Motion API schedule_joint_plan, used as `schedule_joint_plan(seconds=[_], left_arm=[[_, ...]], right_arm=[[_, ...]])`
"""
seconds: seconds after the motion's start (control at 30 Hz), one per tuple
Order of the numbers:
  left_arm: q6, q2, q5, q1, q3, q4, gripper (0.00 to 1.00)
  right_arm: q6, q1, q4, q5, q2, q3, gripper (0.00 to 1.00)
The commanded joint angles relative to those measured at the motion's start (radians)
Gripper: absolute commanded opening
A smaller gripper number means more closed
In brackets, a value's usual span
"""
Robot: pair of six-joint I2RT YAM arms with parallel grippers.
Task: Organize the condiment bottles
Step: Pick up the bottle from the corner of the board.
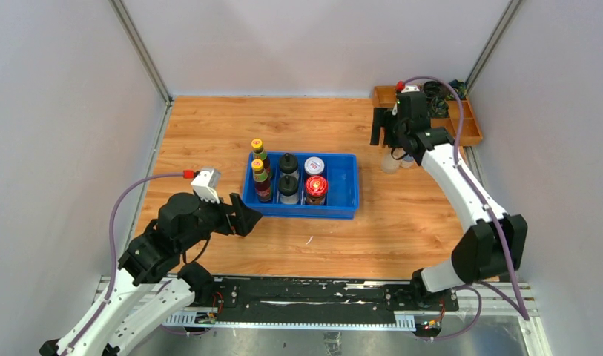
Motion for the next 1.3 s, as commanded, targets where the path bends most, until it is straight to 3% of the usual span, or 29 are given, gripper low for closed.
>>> schedule_joint_plan(seconds=[0.0, 0.43, 0.83, 1.27], left_arm=[[0.0, -0.022, 0.039, -0.007, 0.019, -0.007, 1.0], [0.014, 0.096, 0.047, -0.007, 0.02, -0.008, 1.0], [0.013, 0.08, 0.06, -0.006, 0.017, -0.012, 1.0], [-0.002, 0.074, 0.059, -0.007, 0.011, -0.02, 1.0]], right_arm=[[-0.068, -0.036, -0.032, -0.037, 0.099, 0.096, 0.92], [-0.048, -0.06, -0.102, 0.106, 0.136, 0.101, 0.94], [-0.015, -0.133, -0.114, 0.051, 0.234, 0.127, 0.94], [-0.015, -0.157, -0.089, -0.057, 0.287, 0.167, 0.77]])
